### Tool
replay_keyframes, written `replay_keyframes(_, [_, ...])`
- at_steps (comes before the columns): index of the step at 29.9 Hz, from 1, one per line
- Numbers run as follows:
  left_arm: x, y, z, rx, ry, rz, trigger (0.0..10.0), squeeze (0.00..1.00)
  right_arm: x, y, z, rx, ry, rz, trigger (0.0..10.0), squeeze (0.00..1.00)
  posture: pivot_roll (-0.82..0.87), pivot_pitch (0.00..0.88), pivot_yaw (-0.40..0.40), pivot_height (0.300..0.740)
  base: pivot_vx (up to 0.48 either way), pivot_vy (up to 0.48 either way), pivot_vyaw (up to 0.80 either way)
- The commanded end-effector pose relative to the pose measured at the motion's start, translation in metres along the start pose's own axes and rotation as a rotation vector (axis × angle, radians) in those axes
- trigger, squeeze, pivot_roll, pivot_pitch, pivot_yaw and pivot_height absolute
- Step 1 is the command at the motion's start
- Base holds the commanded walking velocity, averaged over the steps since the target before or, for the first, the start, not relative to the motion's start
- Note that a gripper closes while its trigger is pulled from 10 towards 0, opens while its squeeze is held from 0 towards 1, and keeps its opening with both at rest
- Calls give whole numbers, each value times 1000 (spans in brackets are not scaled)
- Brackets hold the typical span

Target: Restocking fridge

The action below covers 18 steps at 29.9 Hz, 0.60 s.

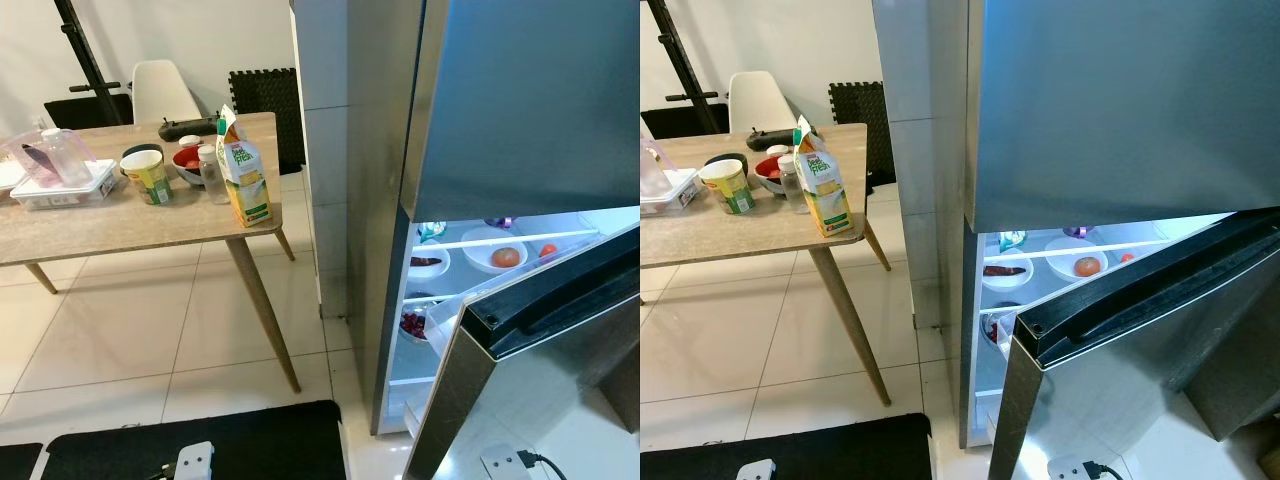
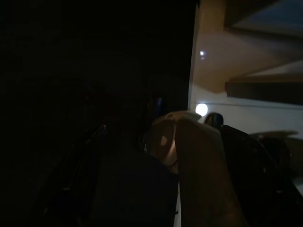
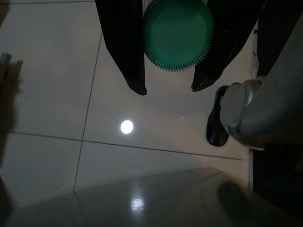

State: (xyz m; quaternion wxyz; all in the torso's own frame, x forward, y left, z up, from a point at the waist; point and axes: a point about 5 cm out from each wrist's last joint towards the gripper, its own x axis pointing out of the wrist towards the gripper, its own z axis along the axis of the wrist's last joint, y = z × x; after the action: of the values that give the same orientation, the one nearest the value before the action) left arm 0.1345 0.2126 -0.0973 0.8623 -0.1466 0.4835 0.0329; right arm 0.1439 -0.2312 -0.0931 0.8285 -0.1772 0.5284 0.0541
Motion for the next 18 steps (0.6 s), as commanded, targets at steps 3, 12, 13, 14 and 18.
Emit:
replay_keyframes(3, [-2,11,8,-11,-31,44,10000,0,1,7,6,-10,-9,21,10000,0,-25,0,12,740,0,0,0])
replay_keyframes(12, [-2,6,1,-2,-13,39,10000,0,2,19,3,14,-1,41,10000,0,-39,0,29,740,0,0,0])
replay_keyframes(13, [-1,4,2,3,-16,31,10000,0,1,18,2,27,0,40,10000,0,-37,0,26,740,0,0,0])
replay_keyframes(14, [-1,4,2,3,-16,31,10000,0,1,18,2,27,0,40,10000,0,-37,0,26,740,0,0,0])
replay_keyframes(18, [1,2,7,-1,-30,28,10000,0,1,19,-1,24,9,41,10000,0,-21,0,19,740,0,0,0])
